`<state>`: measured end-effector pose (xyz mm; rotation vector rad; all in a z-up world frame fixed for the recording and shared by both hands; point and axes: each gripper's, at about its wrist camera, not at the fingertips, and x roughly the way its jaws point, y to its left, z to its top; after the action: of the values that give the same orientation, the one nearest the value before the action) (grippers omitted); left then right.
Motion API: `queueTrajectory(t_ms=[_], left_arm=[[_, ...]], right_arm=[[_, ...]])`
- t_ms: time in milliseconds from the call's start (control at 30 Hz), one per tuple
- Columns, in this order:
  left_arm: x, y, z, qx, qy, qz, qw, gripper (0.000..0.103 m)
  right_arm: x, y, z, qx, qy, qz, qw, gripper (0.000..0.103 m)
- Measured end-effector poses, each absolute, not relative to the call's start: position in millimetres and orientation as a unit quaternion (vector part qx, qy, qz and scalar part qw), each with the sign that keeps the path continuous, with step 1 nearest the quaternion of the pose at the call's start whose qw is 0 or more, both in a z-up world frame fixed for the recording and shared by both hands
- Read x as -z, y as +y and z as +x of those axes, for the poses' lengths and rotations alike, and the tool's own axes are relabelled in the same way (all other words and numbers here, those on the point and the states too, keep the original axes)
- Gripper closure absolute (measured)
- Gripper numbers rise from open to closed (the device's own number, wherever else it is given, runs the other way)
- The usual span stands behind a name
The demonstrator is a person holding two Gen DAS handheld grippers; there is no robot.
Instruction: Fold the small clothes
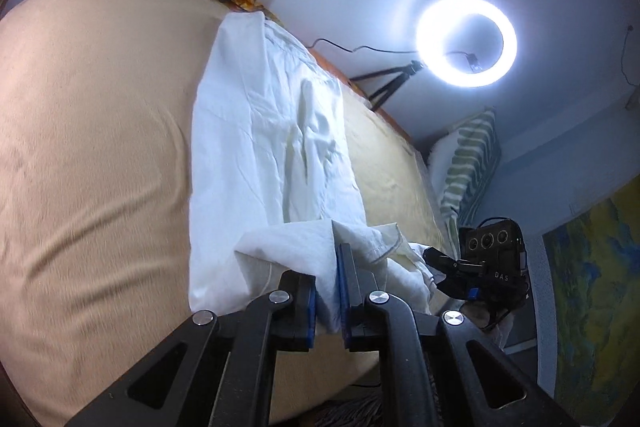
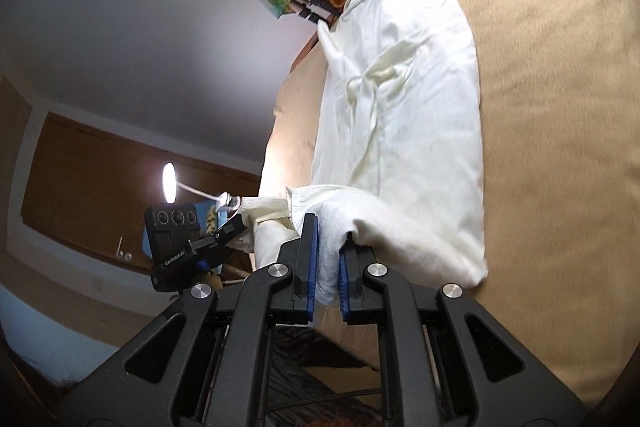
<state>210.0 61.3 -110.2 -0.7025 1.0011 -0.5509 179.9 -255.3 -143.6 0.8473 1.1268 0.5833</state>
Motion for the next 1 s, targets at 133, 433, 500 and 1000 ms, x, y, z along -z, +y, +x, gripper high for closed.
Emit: queueTrajectory(t_ms=[133, 433, 500, 1000], left_arm=[[119, 57, 236, 0.243, 0.472, -0.316, 0.787, 0.097], [144, 56, 269, 0.22, 0.477, -0.312, 0.792, 0.094], [145, 58, 270, 0.215, 0.473, -0.311, 0.796, 0.078], [159, 77, 259, 0.181, 0.471, -0.275, 0.819, 0.054]], right_arm=[[155, -260, 206, -0.25, 0.511, 0.401, 0.718, 0.093], [179, -261, 239, -0.227, 0.528, 0.404, 0.712, 0.087], [178, -263, 244, -0.228, 0.525, 0.409, 0.711, 0.063], [154, -259, 234, -0.19, 0.528, 0.236, 0.794, 0.055]])
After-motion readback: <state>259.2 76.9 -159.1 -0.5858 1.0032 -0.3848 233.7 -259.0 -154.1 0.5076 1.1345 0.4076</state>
